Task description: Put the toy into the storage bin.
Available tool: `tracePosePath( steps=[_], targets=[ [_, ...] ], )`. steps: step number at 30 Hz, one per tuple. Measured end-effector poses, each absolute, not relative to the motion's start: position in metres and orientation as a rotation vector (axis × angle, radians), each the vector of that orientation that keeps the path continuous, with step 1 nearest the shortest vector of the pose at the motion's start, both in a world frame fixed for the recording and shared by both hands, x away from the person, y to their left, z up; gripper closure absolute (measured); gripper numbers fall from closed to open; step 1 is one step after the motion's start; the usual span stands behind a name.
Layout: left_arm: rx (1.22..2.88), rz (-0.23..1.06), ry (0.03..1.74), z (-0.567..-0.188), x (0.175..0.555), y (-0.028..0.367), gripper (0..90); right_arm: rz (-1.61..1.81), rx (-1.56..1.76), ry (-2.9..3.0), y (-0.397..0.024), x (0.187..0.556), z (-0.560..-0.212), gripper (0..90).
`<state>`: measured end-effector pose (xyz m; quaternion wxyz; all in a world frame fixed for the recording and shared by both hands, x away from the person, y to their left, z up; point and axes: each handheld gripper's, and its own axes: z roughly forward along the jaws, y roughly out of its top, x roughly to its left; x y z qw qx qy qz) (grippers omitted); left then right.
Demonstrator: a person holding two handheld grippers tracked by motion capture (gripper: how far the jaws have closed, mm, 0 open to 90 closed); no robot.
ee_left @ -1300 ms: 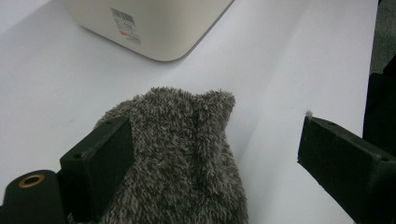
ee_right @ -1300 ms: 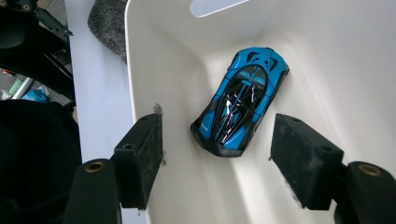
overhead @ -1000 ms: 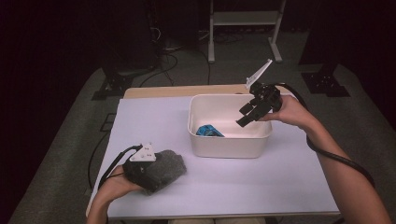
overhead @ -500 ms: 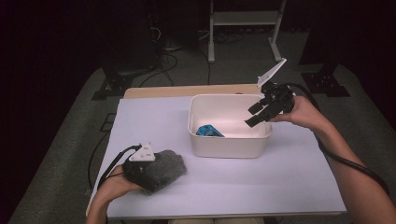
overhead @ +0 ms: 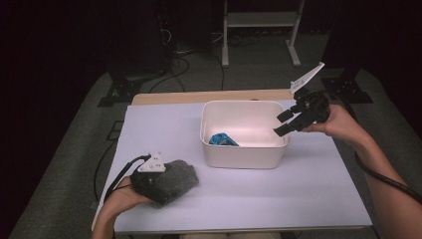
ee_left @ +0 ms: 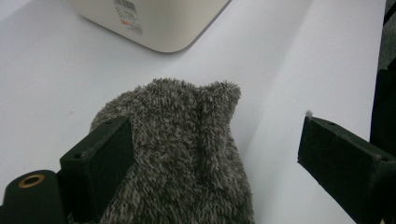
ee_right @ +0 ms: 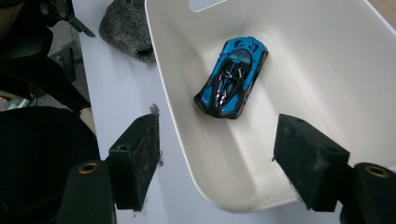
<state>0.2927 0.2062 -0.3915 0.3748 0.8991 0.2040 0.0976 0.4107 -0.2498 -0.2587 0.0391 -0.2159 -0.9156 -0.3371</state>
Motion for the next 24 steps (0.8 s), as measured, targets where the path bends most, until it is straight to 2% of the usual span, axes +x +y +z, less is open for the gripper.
tracePosePath(
  steps=[24],
  targets=[
    [2.297,0.259,0.55,-0.393,0.294,0.208,10.1,-1.166,-0.784,-2.726,-0.31,0.39,-0.272,27.0]
  ],
)
